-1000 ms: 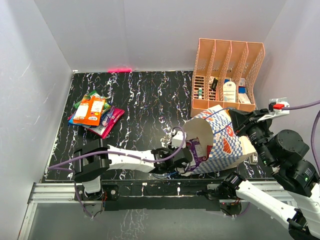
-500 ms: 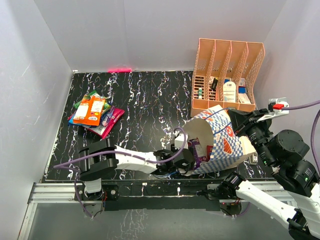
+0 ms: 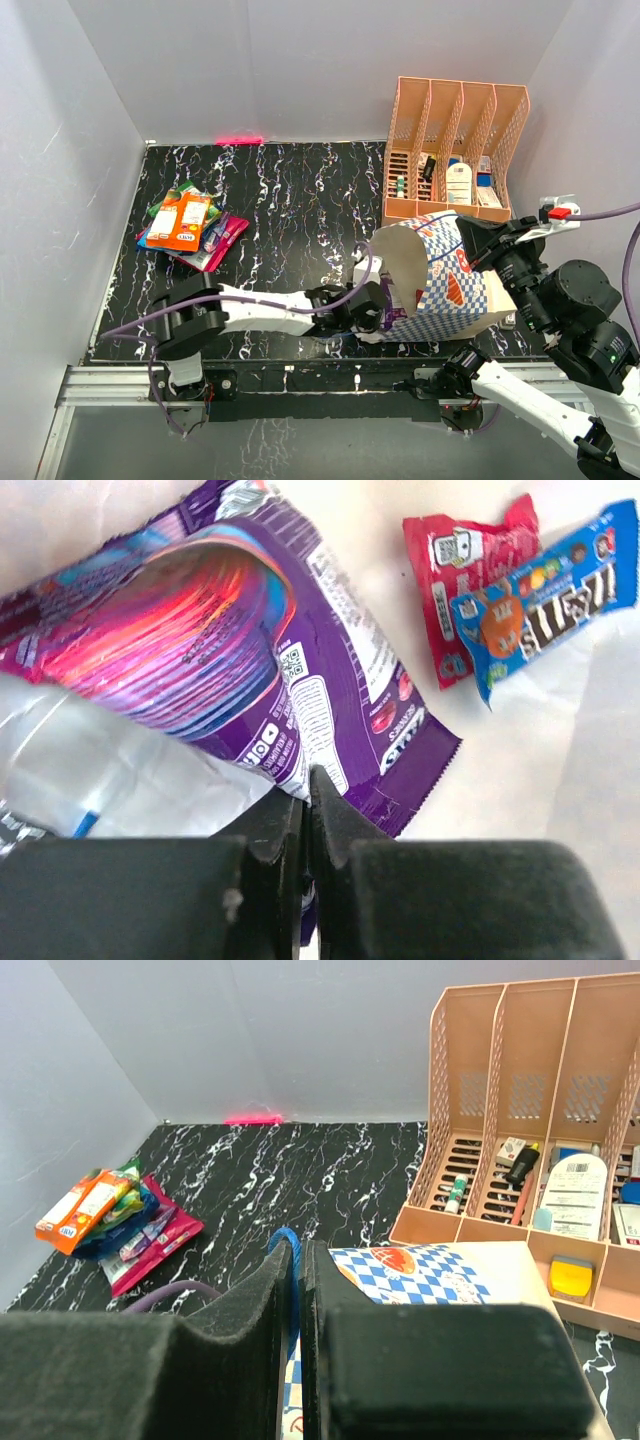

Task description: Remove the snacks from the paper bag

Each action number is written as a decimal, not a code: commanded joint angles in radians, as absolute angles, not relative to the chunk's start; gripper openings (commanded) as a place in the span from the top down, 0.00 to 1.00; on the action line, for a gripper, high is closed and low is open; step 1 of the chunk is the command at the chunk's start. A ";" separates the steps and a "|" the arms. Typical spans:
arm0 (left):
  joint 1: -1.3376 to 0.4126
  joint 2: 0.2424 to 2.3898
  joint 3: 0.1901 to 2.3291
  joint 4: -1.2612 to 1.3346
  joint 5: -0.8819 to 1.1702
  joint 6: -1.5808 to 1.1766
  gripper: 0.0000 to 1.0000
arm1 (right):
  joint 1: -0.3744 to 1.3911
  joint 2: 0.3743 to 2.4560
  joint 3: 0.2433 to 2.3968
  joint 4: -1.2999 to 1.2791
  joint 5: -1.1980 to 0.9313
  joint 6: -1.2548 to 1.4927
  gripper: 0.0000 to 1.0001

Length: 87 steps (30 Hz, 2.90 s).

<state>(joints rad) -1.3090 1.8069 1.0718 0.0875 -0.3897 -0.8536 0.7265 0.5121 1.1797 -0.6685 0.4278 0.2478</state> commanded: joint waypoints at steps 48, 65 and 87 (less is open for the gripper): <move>-0.161 1.104 1.175 -0.187 -0.197 -0.472 1.00 | 0.731 0.465 1.150 -0.511 0.462 0.170 0.93; 0.128 1.047 0.910 -0.081 -0.009 -0.647 1.00 | 0.732 0.457 1.157 -0.515 0.449 0.168 0.93; 0.141 1.061 0.874 -0.203 -0.071 -0.676 0.67 | 0.731 0.453 1.163 -0.530 0.451 0.174 0.93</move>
<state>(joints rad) 0.1337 1.0809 0.8497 -0.1352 -0.0311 -0.6521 0.7265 0.4587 1.1297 -0.5724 0.4530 0.1776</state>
